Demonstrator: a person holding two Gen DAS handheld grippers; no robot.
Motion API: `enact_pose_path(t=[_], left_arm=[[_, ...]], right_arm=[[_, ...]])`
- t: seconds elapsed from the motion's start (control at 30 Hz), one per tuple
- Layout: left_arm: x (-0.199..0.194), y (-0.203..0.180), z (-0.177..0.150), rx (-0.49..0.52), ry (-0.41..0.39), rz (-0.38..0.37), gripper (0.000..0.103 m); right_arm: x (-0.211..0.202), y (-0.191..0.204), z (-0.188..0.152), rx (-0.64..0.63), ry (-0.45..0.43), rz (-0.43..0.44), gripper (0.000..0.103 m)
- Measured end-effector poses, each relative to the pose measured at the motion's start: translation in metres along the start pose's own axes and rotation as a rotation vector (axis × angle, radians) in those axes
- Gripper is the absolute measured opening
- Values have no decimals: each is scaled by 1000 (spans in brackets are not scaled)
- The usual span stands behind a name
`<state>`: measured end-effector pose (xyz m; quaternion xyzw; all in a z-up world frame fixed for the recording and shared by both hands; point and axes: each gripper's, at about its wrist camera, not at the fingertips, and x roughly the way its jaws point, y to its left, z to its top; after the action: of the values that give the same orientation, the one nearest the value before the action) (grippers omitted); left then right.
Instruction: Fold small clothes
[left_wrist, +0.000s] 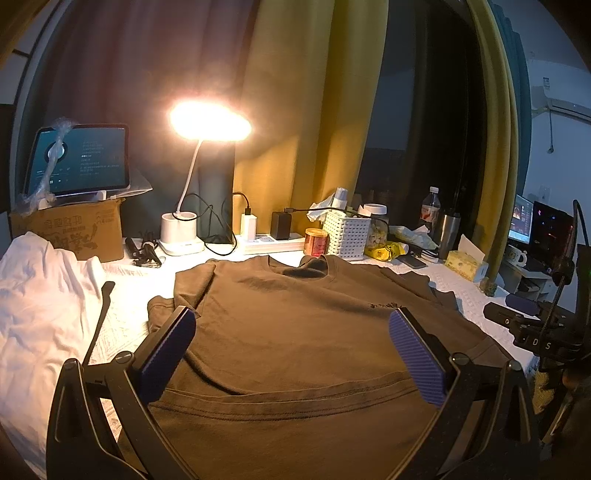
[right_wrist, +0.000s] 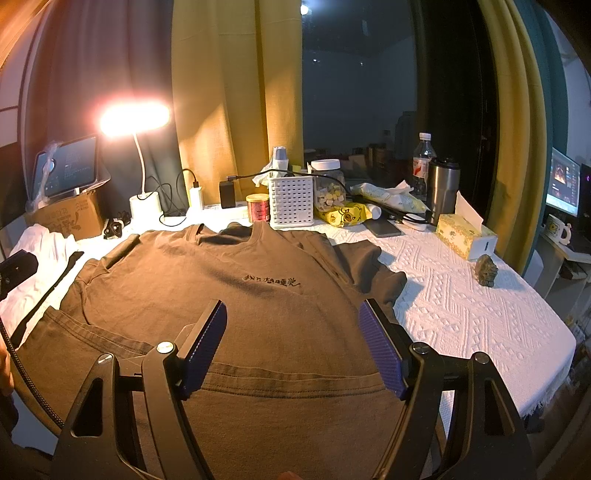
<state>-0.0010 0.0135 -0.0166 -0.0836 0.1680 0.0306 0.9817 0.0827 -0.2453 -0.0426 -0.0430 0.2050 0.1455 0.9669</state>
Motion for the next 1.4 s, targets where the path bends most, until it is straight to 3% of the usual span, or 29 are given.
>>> enact_pose_path(t=[0.97,1.4], left_arm=[[0,3,-1,-3,5,1,102],[30,1,3,-5,79,23,102]], right_arm=[[1,-1,0,-2,2,0,77],[23,-14,7,15,36,-2,77]])
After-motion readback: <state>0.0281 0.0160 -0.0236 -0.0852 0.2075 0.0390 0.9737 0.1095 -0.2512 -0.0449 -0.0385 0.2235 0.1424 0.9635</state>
